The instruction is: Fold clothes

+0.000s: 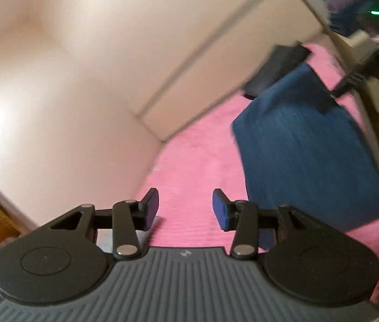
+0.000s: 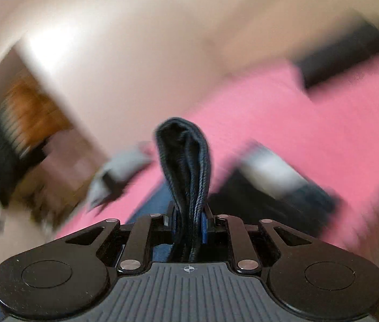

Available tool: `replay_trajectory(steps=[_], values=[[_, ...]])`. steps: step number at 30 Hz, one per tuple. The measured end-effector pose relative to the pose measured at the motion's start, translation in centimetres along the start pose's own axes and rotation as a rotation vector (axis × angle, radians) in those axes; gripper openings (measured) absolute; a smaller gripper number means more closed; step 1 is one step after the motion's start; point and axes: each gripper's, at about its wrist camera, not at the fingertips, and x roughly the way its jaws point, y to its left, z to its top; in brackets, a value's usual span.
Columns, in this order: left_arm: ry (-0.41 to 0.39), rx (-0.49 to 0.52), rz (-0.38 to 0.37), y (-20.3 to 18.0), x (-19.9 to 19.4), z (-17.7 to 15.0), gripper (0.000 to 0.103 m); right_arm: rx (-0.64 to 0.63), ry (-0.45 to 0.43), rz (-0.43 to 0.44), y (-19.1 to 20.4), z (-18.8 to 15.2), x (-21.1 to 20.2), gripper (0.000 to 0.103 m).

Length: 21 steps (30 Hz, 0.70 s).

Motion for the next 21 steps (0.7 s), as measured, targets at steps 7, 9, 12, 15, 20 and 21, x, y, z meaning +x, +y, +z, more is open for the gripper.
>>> replay_trajectory(steps=[7,9,12,15,20,21], values=[[0.135,-0.046,-0.249,-10.2,6.9,-0.5,0.042,0.083,0.012,0.078,-1.4,1.1,-0.2,0.015],[0.145,-0.052,-0.279,-11.7,8.4,0.2,0.042,0.086,-0.034,0.128,-1.7,2.1,0.3,0.015],[0.144,-0.083,-0.305,-12.1,10.0,1.0,0.042,0.186,-0.001,0.018,-4.8,1.7,1.7,0.015],[0.145,-0.101,-0.324,-12.1,11.0,1.1,0.042,0.226,0.026,-0.002,-6.5,0.6,1.4,0.015],[0.166,-0.114,-0.339,-12.1,13.3,0.9,0.042,0.177,-0.024,-0.031,-5.9,1.3,-0.2,0.031],[0.172,-0.122,-0.336,-12.1,13.7,0.7,0.042,0.154,-0.05,-0.058,-5.4,1.5,-0.8,0.044]])
